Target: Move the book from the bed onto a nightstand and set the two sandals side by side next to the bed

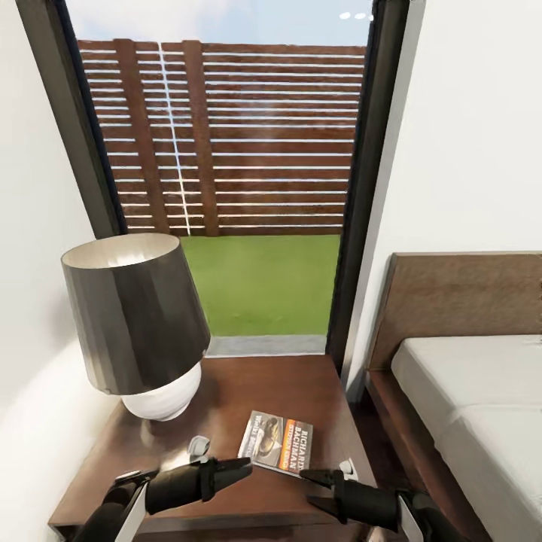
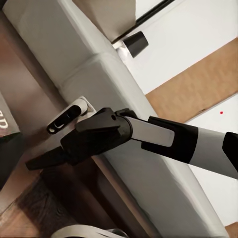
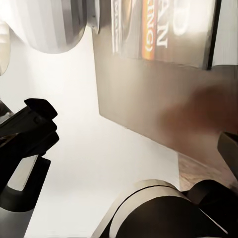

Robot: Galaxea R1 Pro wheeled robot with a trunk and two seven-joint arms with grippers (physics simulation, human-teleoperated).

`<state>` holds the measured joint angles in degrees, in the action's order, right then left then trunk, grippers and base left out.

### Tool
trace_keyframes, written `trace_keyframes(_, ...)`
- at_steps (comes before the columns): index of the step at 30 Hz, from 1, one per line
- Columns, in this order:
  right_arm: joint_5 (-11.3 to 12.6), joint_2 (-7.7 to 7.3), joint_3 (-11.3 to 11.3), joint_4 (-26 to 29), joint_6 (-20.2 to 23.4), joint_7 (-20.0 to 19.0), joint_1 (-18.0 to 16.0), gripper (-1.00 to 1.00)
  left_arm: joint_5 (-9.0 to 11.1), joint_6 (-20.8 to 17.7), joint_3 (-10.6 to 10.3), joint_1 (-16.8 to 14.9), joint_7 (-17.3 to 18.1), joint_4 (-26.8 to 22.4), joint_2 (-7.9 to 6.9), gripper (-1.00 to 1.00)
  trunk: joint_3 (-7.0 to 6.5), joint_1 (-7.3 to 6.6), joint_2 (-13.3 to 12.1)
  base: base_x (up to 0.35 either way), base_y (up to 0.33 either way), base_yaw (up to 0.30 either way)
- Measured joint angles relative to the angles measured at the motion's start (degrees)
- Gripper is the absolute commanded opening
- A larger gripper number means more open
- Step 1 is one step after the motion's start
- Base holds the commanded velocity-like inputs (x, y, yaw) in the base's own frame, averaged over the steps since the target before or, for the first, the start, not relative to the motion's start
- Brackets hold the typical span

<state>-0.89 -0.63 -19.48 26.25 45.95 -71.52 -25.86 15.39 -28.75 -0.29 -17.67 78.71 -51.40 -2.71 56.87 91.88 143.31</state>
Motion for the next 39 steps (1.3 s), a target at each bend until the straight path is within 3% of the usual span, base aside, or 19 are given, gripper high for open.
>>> trace_keyframes(12, -0.01, 0.00, 0.00, 0.00, 0.03, -0.02, 0.00, 1.00, 0.00, 0.00, 0.02, 0.02, 0.00, 0.00, 0.00, 1.00, 0.00, -0.02, 0.00, -0.007, 0.000, 0.000)
trace_keyframes(19, -0.84, -0.02, 0.31, -0.07, 0.15, 0.37, 0.05, 1.00, -0.02, -0.01, -0.11, 0.01, -0.04, -0.01, 0.02, 1.00, -1.53, -0.20, -0.09, 0.000, 0.000, 0.000)
trace_keyframes(39, -0.84, -0.02, 0.31, 0.02, 0.06, 0.26, 0.06, 1.00, -0.11, -0.01, -0.13, 0.02, 0.01, -0.01, 0.02, 1.00, -5.13, -4.55, -8.05, 0.000, 0.000, 0.000)
